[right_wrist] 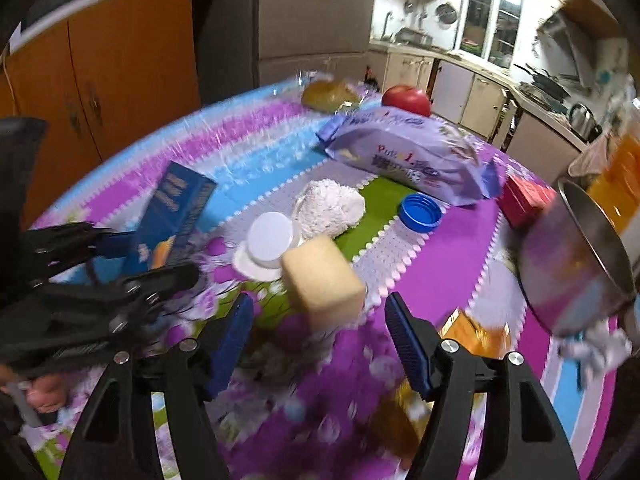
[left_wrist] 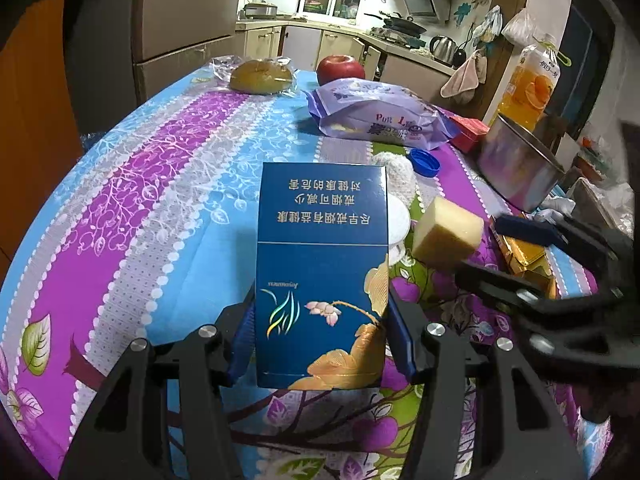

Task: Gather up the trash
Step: 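Grasp blue cigarette box with left gripper while right gripper grasps yellow sponge, then carry the blue box and sponge in both grippers over the green basin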

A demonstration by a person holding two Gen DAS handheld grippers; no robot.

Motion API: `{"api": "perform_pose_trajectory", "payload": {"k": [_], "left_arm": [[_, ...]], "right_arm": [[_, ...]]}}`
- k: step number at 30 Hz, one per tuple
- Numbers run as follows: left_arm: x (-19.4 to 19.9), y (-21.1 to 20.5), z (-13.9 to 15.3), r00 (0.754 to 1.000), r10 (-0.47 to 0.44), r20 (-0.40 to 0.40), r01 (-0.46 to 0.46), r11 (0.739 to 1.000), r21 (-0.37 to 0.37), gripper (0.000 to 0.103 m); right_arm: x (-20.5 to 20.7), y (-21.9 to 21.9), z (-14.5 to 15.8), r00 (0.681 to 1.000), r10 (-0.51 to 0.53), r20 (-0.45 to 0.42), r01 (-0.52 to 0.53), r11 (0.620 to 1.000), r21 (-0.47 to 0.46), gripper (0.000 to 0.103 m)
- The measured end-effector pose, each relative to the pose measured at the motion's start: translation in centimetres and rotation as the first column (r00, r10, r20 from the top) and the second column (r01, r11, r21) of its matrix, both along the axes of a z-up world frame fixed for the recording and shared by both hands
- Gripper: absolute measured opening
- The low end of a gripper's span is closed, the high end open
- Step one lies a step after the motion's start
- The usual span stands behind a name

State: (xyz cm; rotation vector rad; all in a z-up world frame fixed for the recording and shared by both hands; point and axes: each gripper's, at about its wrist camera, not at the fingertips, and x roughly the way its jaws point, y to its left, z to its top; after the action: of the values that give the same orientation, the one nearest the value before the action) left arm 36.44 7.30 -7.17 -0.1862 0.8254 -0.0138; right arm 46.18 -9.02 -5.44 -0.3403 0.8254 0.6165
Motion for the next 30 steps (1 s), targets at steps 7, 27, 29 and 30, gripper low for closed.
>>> {"api": "perform_pose_trajectory", "payload": {"k": [7,27,29,30], "left_arm": [[0.1,-0.1,-0.3,1.000,-0.002,-0.013,0.002,1.000,0.001,0.053],[-3.7,-1.9,3.8,0.986,0.029,0.164,-0.050,0.990,0.129,0.053],[-4.3,-2.4,4.4,0.983,0.020,0.181,-0.044,0.990,0.130,0.053],[-4.8,-2.9,4.8,0.981,0.012,0.194,-0.038,0.990,0.133,0.053]], "right_arm": [[2.0,2.1,-2.1,0.999,-0.002,-0.042,-0.001,0.998,-0.066,0.061],[-11.1,-6.0,3.8,0.895,-0.388,0.220,0.329,0.907,0.263,0.043],[-12.7,-6.8,4.5,0.878,-0.414,0.240,0.348,0.897,0.274,0.043],[-13.6,-7.2,4.8,0.866,-0.428,0.257,0.358,0.891,0.279,0.043]]}}
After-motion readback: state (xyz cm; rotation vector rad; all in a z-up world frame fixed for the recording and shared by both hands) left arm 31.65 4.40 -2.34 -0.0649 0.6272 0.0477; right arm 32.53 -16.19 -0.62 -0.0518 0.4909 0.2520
